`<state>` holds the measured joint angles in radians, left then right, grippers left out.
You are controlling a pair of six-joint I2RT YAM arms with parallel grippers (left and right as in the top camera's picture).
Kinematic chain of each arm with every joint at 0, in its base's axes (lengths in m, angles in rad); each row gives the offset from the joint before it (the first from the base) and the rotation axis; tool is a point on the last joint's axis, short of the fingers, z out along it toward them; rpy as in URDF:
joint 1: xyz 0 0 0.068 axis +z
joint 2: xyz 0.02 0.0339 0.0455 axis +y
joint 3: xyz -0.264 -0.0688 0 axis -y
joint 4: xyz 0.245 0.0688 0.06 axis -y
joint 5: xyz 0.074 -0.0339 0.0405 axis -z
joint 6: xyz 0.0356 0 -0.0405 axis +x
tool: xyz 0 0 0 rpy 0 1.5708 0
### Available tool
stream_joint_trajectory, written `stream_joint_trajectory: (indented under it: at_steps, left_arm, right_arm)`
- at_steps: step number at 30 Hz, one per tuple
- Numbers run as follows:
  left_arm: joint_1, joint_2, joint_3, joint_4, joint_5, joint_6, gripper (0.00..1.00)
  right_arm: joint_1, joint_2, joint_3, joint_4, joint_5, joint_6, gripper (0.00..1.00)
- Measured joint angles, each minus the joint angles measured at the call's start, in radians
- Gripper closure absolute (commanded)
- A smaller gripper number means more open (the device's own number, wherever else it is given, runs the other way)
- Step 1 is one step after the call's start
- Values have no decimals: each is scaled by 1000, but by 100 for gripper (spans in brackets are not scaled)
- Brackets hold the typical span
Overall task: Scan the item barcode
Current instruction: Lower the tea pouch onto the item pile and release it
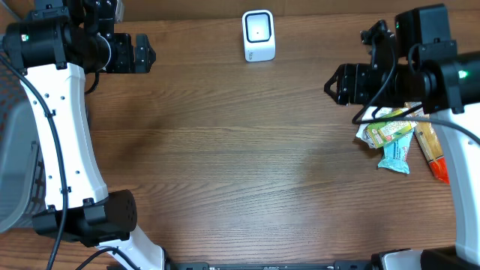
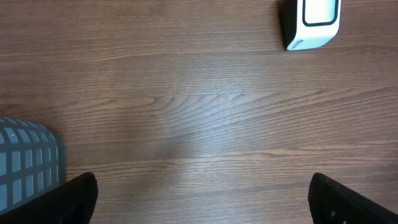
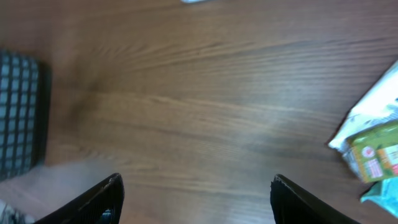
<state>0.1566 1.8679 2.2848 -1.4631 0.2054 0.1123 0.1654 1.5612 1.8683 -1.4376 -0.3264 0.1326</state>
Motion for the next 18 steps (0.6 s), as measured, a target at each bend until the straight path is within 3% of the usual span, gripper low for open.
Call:
stream_joint_trajectory:
  at_steps: [2, 5, 18]
  left_arm:
    - [0, 0, 0, 0, 0, 0, 1]
    - [0, 0, 0, 0, 0, 0, 0]
    - [0, 0, 0, 0, 0, 0, 0]
  right_arm:
    - [10, -15, 0, -15, -4, -2, 25]
    - [12, -44, 0, -30, -6, -5, 0]
    - [12, -388, 0, -36, -14, -2, 0]
